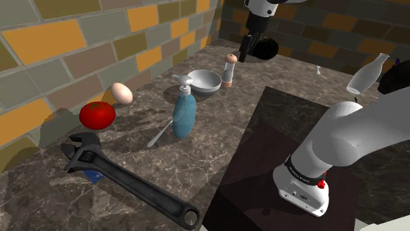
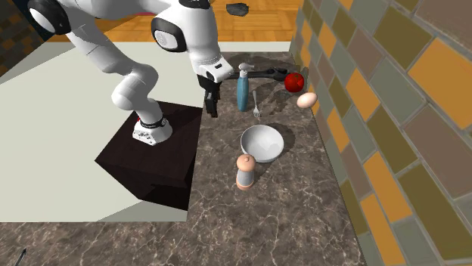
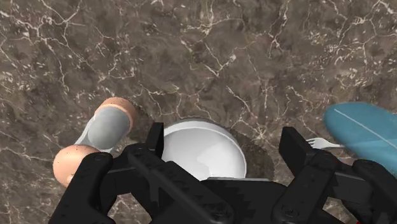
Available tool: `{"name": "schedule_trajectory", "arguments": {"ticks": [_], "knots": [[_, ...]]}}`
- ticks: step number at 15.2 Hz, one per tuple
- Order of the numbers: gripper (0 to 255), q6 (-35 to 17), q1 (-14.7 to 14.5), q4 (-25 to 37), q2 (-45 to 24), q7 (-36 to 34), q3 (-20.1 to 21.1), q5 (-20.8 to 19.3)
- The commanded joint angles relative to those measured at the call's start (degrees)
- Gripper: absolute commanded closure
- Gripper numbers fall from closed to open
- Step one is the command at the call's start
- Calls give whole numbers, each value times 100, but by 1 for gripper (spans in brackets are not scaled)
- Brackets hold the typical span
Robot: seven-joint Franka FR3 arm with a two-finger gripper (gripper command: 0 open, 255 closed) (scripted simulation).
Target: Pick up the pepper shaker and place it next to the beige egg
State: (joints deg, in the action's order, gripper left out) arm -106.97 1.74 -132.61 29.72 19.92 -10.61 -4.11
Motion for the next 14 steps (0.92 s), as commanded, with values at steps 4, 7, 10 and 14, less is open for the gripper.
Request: {"name": "schedule_trajectory", "arguments": {"ticks": [4,7,10,14], "knots": [[0,-628,52,363,-826,659,-506,62],[0,-928,59,691,-1381,1076,-786,224],[0,-1170,73,1089,-1973,1526,-1042,484],[0,-1377,146,1737,-2821,2167,-1313,978]]}}
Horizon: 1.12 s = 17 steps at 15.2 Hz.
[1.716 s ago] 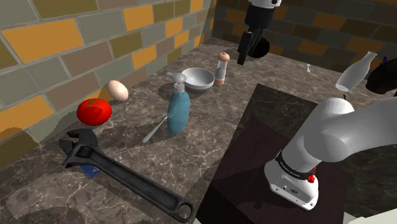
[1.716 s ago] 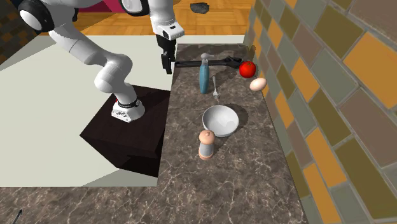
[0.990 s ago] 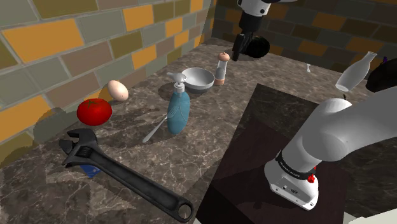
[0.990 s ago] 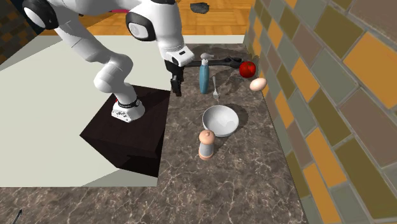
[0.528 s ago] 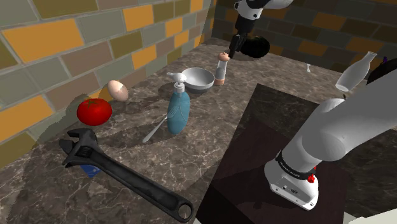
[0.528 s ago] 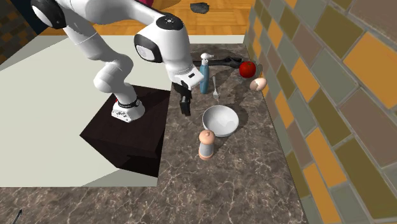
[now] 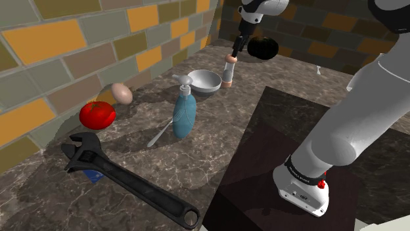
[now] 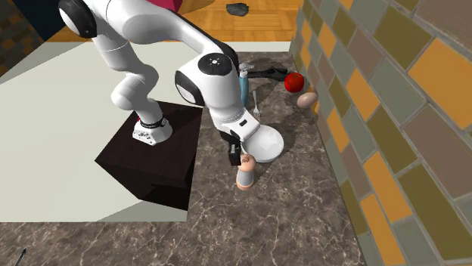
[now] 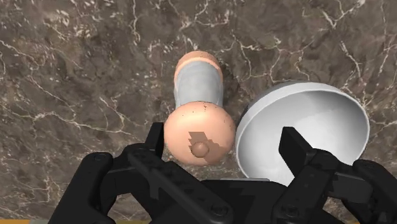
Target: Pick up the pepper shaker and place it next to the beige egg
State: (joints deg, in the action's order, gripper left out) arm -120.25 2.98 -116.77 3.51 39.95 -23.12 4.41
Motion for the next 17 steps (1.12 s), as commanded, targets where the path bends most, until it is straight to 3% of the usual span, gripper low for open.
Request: {"name": "schedule_trajectory", "arguments": {"ticks": [1,8,16,17], "knots": [[0,-60,40,221,-281,225,-75,179],[0,-586,37,-56,-562,343,-59,354],[0,-585,38,-56,-562,343,-59,354],[255,-585,38,-56,-562,343,-59,354]]}}
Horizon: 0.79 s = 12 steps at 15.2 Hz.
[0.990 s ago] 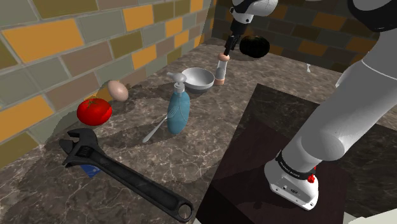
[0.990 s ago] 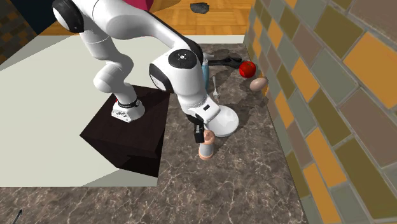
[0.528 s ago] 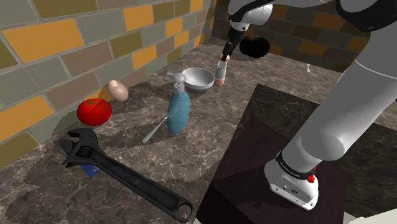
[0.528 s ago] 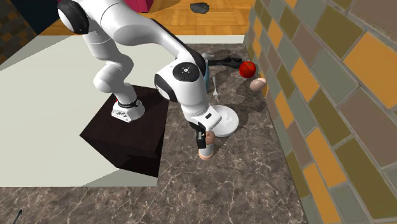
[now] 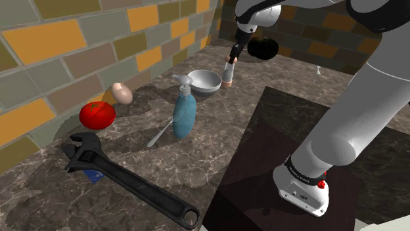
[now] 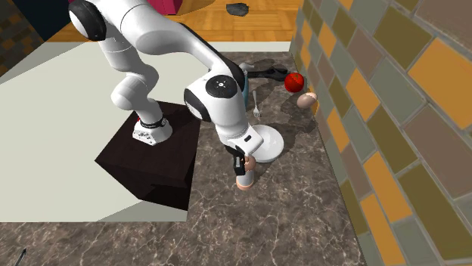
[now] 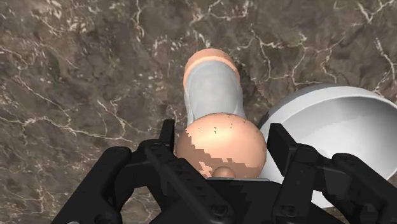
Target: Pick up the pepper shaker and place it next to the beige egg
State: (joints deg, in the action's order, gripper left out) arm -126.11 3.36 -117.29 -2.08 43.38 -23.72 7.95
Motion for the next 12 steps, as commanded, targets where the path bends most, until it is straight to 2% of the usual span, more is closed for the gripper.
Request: {"name": "schedule_trajectory", "arguments": {"ticks": [1,9,12], "knots": [[255,1,0,-3,-3,0,1,0],[255,1,-1,-4,-4,0,1,0],[255,217,-4,139,81,-57,0,-61]]}}
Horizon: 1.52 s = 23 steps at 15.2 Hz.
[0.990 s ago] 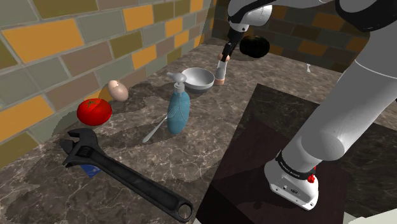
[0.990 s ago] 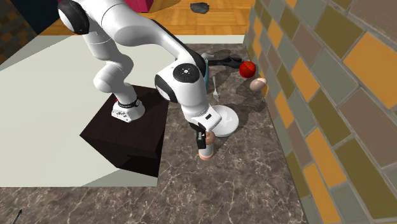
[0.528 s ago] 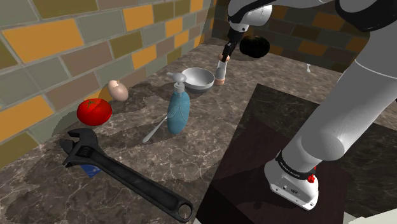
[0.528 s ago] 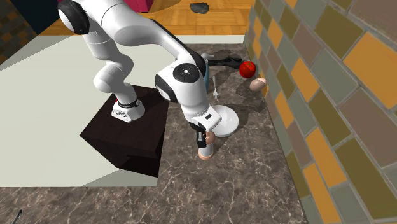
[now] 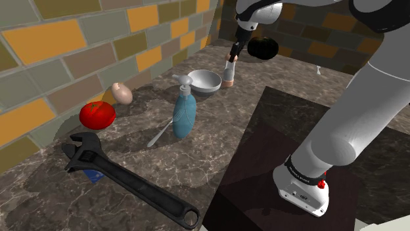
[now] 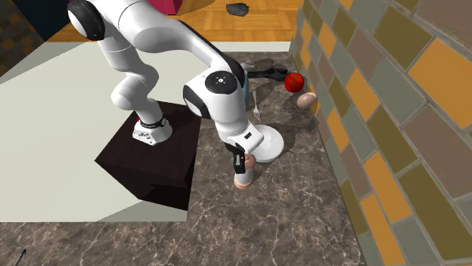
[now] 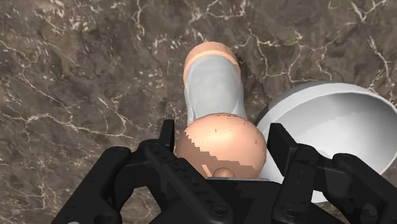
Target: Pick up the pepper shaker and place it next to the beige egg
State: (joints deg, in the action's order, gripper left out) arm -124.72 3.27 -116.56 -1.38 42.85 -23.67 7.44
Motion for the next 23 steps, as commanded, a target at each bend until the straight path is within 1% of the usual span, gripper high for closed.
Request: {"name": "schedule_trajectory", "arguments": {"ticks": [1,12,23], "knots": [[255,149,3,116,37,-22,-5,-29],[255,959,-4,755,234,-175,1,-172],[255,1795,-2,1562,270,-263,1,-218]]}}
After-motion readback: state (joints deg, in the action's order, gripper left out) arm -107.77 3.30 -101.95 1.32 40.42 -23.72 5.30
